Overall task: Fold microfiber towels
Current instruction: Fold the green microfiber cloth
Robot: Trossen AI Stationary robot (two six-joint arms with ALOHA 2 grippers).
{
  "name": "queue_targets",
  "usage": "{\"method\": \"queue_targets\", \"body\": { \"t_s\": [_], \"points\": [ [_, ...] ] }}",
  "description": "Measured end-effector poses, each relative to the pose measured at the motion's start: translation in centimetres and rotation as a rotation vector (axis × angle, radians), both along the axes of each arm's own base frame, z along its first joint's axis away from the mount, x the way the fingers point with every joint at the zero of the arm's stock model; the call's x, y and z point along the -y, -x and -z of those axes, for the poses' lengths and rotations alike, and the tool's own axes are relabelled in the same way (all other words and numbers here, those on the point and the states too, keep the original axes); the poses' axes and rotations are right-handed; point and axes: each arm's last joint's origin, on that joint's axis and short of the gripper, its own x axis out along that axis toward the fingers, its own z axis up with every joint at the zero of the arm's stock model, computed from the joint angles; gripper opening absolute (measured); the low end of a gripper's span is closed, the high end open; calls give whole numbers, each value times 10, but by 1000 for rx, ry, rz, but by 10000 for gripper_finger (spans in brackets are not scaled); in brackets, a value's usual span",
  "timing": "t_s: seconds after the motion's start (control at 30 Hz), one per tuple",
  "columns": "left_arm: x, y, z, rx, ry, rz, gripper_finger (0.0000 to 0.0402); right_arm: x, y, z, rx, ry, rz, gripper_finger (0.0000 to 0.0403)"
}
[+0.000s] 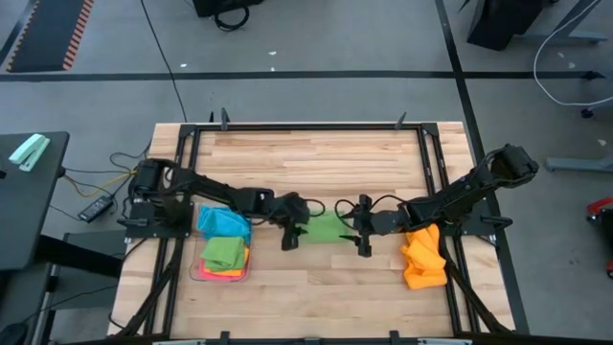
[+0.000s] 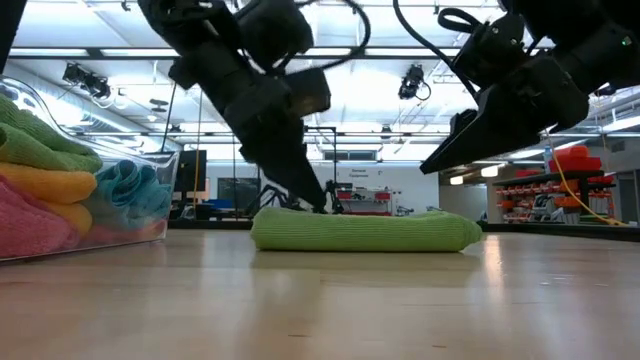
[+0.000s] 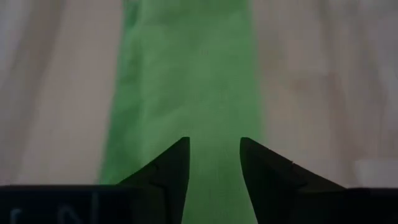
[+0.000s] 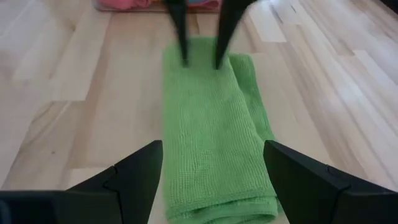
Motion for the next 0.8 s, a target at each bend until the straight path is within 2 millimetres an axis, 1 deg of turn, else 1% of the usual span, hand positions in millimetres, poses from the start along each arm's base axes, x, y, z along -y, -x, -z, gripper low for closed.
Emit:
{"method": "queue_targets", "body": {
  "t_s": [0.1,0.27,0.37,0.43,0.53,0.73,0.8],
  "points": [
    [-9,4,-1,-32,-22,-11,142,0,-1,-1,8,25,-19,289],
    [-15,9,-7,-60,-61,16,130,0,-3,0,22,41,-29,289],
    [-25,13,-16,-58,-13,-56,130,3,-4,0,23,38,-22,289],
    [-35,16,-19,-75,23,-98,139,5,-5,0,23,30,-20,289],
    [-45,21,-18,-112,82,-104,172,8,-6,0,24,19,-19,289],
    [-47,17,-4,-148,142,-94,274,9,-7,-1,32,3,-29,289],
    [-49,16,2,-165,175,-92,302,9,-7,-1,31,-2,-35,289]
  ]
}}
